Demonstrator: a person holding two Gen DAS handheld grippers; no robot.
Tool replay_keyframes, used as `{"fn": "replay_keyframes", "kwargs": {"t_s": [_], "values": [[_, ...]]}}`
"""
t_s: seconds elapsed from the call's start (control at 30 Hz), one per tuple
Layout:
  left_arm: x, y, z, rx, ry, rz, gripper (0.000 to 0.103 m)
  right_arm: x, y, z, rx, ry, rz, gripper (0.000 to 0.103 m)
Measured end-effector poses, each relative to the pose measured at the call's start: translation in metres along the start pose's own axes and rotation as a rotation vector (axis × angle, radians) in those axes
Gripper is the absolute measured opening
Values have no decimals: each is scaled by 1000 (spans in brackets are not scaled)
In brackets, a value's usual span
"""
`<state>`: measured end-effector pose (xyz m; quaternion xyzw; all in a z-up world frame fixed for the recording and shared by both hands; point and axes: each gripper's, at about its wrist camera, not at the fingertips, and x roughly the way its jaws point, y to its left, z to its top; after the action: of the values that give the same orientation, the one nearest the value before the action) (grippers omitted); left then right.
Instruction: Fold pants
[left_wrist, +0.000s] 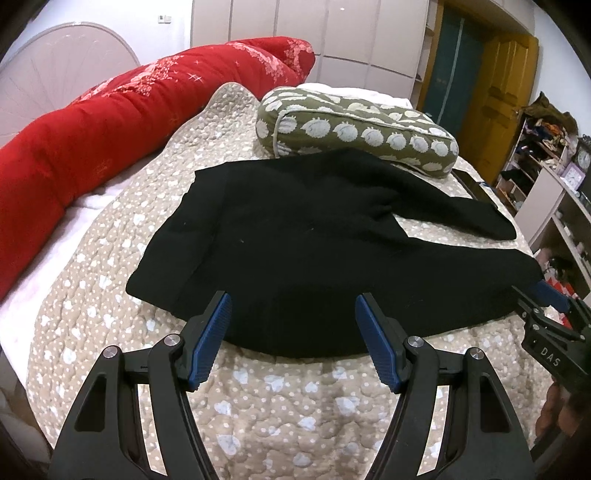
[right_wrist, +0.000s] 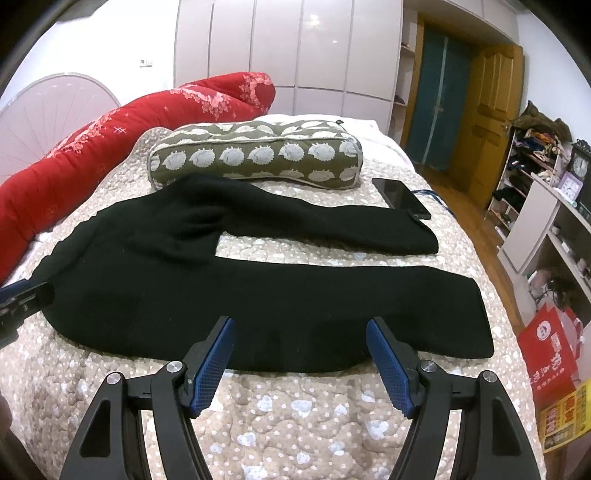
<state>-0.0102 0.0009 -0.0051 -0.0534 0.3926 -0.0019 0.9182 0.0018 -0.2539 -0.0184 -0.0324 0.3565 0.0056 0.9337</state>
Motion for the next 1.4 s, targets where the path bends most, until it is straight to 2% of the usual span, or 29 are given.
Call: {"fn": "replay_keyframes", "kwargs": {"t_s": [0.27,0.57,1.4], "values": [[6,18,2,-32,9,13,70,8,-2,-1,3,13,4,71],[19,51,2,-87,40,92,70,20,4,0,-4,31,38,71],[20,60,-3,-105,61,119,70,23,13,-7,-4,66,115,71]]}}
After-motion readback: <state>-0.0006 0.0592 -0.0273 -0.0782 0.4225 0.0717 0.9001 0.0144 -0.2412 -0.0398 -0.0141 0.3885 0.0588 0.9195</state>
